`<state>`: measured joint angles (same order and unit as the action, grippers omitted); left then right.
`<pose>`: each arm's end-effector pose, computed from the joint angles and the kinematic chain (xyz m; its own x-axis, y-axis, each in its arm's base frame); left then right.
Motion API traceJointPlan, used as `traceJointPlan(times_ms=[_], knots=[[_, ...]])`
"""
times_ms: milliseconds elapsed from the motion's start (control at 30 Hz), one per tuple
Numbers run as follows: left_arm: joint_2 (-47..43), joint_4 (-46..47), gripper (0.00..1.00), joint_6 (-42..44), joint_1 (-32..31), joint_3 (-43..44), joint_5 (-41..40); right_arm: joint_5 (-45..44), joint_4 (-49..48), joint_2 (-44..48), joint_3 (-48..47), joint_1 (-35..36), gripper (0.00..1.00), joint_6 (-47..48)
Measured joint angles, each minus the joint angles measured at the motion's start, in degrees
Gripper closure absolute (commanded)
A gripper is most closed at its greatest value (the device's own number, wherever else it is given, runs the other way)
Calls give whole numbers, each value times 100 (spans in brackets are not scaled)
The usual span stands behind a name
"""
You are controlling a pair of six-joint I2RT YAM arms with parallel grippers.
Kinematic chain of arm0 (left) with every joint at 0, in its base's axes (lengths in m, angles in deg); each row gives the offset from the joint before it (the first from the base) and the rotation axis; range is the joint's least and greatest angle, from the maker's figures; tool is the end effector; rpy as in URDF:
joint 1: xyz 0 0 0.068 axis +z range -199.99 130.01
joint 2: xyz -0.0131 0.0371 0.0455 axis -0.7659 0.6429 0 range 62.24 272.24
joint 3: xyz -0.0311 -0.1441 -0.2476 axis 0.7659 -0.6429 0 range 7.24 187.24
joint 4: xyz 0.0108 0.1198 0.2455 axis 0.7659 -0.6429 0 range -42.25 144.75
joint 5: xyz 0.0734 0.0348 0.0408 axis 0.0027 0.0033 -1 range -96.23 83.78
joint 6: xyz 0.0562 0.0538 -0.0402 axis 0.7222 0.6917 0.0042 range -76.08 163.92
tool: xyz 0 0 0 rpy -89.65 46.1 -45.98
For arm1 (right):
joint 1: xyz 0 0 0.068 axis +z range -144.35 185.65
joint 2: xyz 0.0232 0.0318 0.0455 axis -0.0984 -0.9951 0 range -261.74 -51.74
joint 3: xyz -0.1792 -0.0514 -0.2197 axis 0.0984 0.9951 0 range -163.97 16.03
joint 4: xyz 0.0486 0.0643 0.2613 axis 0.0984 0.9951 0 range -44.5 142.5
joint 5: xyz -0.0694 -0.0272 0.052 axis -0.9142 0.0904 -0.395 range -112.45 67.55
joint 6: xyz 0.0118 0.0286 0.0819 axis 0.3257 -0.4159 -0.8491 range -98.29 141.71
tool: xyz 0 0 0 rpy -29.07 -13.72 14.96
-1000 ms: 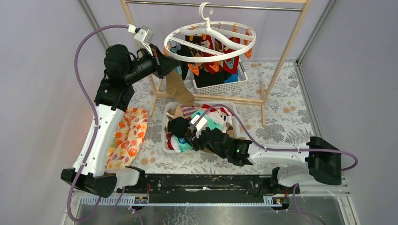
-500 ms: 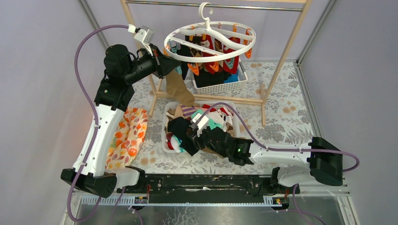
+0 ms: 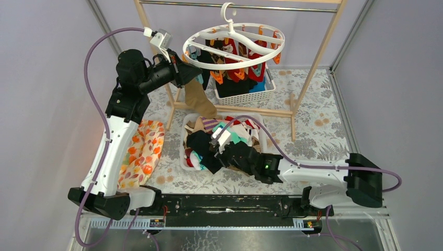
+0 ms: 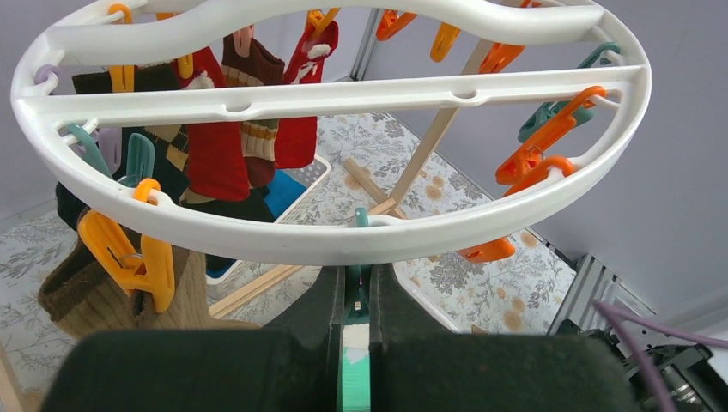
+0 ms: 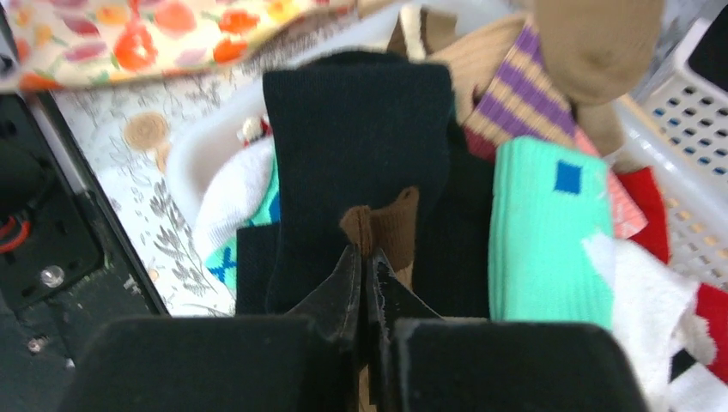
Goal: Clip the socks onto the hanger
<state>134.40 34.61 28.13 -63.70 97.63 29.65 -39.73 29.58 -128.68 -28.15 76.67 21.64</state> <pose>0.2779 -0.1147 0.5128 -0.2384 -0.1689 -0.9564 0.7235 0.6261 -0.2909 0.1348 0.3213 0.2540 -0.0953 -0.2733 -0.9572 -0.8104 0.5798 -0.0849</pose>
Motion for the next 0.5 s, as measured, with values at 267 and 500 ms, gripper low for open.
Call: traceJointPlan(times_ms=[267, 500], knots=[[37, 0, 100, -66, 0, 0, 20, 269, -918, 1119, 133, -382, 100, -433], [37, 4, 100, -258, 2, 0, 105, 1565, -2107, 1281, 214, -1567, 100, -1825]])
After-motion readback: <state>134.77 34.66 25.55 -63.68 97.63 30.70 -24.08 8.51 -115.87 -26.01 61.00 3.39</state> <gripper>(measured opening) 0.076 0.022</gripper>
